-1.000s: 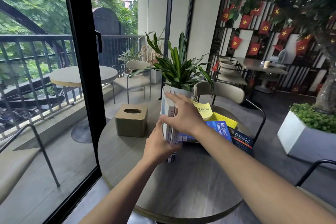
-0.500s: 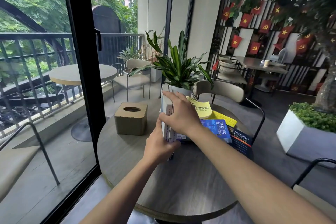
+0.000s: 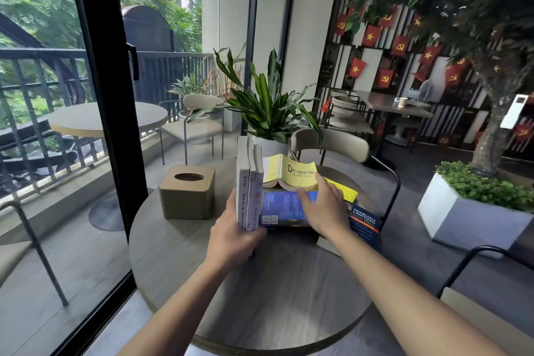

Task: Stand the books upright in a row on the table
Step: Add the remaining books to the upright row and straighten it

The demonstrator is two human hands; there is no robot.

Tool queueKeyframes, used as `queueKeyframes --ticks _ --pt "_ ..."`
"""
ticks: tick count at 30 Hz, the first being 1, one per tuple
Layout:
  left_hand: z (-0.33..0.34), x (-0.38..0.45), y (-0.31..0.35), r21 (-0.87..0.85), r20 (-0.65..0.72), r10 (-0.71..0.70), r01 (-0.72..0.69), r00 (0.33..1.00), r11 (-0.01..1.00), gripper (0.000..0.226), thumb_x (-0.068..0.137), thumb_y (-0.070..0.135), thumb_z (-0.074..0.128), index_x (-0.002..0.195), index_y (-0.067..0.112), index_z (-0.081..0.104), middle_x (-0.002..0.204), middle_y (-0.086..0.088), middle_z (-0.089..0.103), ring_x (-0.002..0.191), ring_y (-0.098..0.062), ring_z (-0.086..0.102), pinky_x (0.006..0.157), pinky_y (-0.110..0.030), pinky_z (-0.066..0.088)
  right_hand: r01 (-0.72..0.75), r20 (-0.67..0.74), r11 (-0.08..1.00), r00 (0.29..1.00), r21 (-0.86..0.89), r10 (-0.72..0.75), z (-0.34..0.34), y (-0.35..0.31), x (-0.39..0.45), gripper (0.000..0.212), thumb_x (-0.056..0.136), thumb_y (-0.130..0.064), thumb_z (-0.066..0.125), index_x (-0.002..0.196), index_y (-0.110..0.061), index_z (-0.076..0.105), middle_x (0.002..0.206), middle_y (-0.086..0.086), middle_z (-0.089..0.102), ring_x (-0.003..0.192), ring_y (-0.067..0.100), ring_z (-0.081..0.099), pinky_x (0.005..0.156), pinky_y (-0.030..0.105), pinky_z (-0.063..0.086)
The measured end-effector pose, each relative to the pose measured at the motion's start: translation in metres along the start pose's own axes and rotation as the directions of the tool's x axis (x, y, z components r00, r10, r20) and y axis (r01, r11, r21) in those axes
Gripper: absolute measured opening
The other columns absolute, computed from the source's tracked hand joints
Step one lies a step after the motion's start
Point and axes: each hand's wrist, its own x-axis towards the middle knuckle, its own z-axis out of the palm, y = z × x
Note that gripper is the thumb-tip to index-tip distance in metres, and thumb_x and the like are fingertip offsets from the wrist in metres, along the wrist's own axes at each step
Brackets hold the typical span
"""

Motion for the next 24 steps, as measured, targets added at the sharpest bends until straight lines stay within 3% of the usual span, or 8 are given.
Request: queueKeyframes --ticks 3,6,12,18,20,24 --pt "0.001 0.002 -0.002 0.033 -0.012 0.0 0.001 1.0 0.999 0.064 0.059 0.04 0.064 0.119 0.041 0.043 0.093 0.049 0.051 0.082 0.016 0.052 0.047 -0.01 0.035 -0.181 -0.054 0.966 0.983 -0.184 0.174 0.001 0.021 0.006 0.061 0.087 -0.053 0.054 0.13 -0.011 0.046 0.131 0.018 0.051 0.121 0.036 0.042 0.093 0.043 0.039" --pt "0.003 0.003 -0.005 0.042 -0.024 0.007 -0.006 1.0 0.999 0.065 0.058 0.041 0.063 0.12 0.041 0.042 0.095 0.049 0.051 0.084 0.017 0.051 0.055 -0.015 0.036 -0.315 -0.038 0.919 0.948 -0.236 0.315 0.002 0.033 0.011 0.077 0.079 -0.065 0.058 0.128 -0.006 0.045 0.134 0.02 0.049 0.125 0.037 0.041 0.095 0.045 0.04" --pt "0.003 0.004 -0.009 0.061 -0.03 0.004 -0.002 1.0 0.998 0.068 0.059 0.041 0.063 0.123 0.041 0.041 0.093 0.053 0.049 0.084 0.019 0.051 0.057 -0.014 0.036 -0.373 -0.022 0.866 0.921 -0.332 0.388 0.007 0.039 0.014 0.107 0.062 -0.075 0.068 0.137 -0.004 0.038 0.138 0.019 0.043 0.125 0.036 0.043 0.092 0.041 0.043" --pt "0.004 0.005 -0.01 0.074 -0.023 -0.005 0.006 1.0 0.997 0.065 0.059 0.042 0.064 0.121 0.041 0.043 0.092 0.051 0.05 0.078 0.003 0.057 0.058 -0.016 0.037 -0.384 0.024 0.855 0.908 -0.349 0.418 0.004 0.038 0.021 0.112 0.054 -0.077 0.072 0.132 0.0 0.045 0.131 0.016 0.054 0.12 0.031 0.05 0.09 0.036 0.045" --pt "0.004 0.005 -0.01 0.072 -0.028 0.004 -0.002 1.0 0.997 0.065 0.059 0.042 0.064 0.121 0.04 0.044 0.094 0.053 0.049 0.08 0.011 0.055 0.059 -0.015 0.037 -0.379 0.063 0.86 0.904 -0.34 0.424 0.002 0.037 0.023 0.103 0.055 -0.075 0.074 0.125 -0.003 0.053 0.127 0.013 0.059 0.116 0.031 0.054 0.088 0.034 0.048" --pt "0.004 0.004 -0.01 0.067 -0.026 0.006 -0.005 1.0 0.998 0.066 0.058 0.042 0.061 0.122 0.037 0.046 0.095 0.05 0.05 0.082 0.015 0.052 0.058 -0.015 0.036 -0.458 0.156 0.883 0.869 -0.107 0.469 -0.005 0.032 0.027 0.087 0.059 -0.055 0.085 0.12 -0.002 0.052 0.123 0.013 0.06 0.11 0.03 0.058 0.083 0.034 0.049"
